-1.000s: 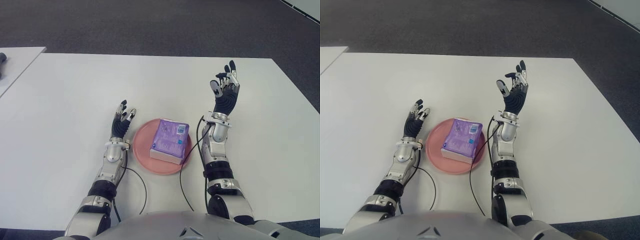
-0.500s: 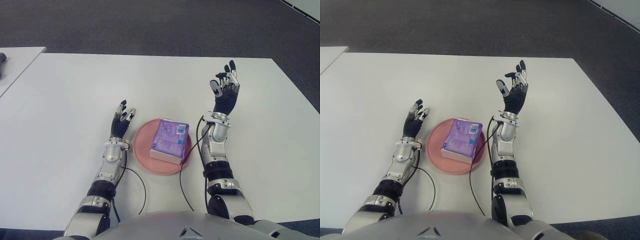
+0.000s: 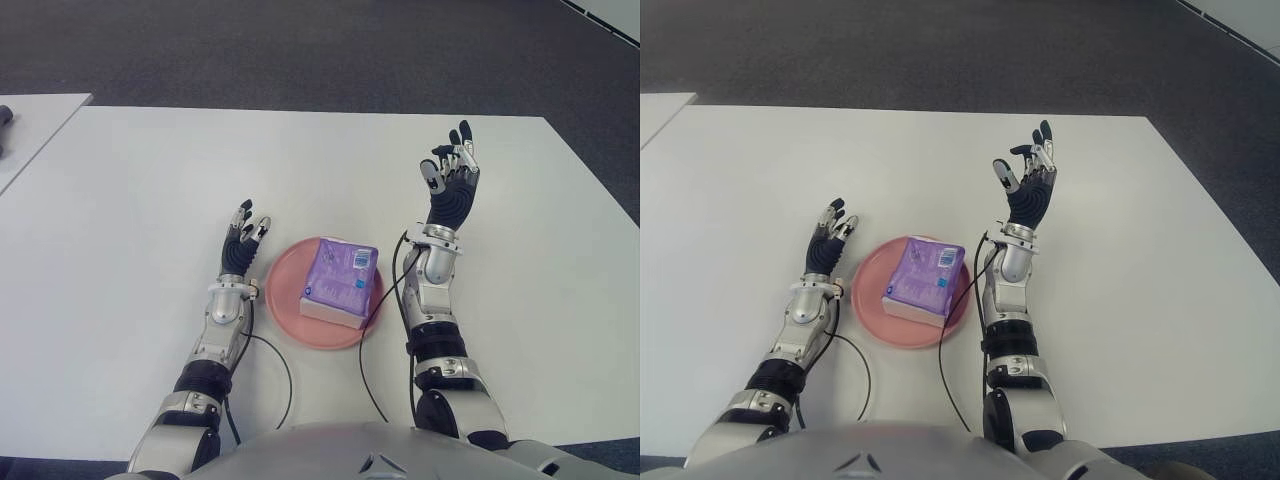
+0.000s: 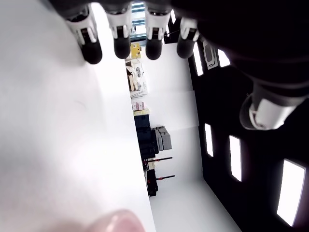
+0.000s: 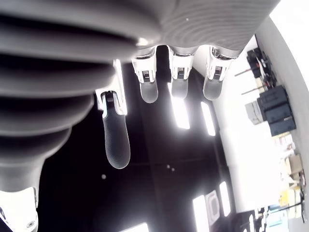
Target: Put the tissue paper into the plate.
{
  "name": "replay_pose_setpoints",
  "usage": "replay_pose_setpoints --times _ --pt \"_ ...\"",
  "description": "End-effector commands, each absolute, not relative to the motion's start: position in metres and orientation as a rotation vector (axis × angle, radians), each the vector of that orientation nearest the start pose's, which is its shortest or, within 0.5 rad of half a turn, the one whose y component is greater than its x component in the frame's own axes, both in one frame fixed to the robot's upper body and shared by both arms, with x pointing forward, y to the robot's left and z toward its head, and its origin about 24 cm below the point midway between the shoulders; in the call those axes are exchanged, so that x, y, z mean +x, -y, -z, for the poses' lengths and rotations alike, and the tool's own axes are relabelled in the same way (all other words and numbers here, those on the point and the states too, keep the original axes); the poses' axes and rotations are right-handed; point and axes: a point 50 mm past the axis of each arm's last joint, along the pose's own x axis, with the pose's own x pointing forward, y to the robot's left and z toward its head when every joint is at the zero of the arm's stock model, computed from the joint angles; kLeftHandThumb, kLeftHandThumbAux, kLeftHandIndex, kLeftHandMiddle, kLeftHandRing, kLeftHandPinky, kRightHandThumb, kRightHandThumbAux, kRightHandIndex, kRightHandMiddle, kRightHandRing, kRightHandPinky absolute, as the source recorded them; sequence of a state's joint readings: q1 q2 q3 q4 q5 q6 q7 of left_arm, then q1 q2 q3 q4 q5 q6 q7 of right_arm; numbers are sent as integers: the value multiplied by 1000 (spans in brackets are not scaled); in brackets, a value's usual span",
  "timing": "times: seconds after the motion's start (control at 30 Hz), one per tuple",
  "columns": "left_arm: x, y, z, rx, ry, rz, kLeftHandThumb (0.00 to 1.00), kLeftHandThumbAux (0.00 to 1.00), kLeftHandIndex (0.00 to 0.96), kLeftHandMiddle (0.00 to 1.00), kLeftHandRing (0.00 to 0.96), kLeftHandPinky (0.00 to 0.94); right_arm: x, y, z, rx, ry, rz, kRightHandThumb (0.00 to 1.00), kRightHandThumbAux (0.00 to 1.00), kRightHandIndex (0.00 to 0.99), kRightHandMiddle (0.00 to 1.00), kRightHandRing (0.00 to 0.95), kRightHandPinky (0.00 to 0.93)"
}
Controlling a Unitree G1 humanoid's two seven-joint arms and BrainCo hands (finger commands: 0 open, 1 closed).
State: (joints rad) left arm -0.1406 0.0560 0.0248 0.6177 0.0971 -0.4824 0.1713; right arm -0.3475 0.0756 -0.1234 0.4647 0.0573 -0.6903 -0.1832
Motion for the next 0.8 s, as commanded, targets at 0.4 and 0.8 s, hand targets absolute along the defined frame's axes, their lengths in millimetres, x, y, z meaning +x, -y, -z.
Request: replay_pose_setpoints --times 0.4,0.8 --pt "261 -169 9 132 63 -133 0 442 0 0 0 0 248 176 43 -21 -57 221 0 711 1 0 0 0" --pt "262 -173 8 136 74 -152 0 425 0 0 0 0 252 170 38 -15 -34 261 0 683 0 0 0 0"
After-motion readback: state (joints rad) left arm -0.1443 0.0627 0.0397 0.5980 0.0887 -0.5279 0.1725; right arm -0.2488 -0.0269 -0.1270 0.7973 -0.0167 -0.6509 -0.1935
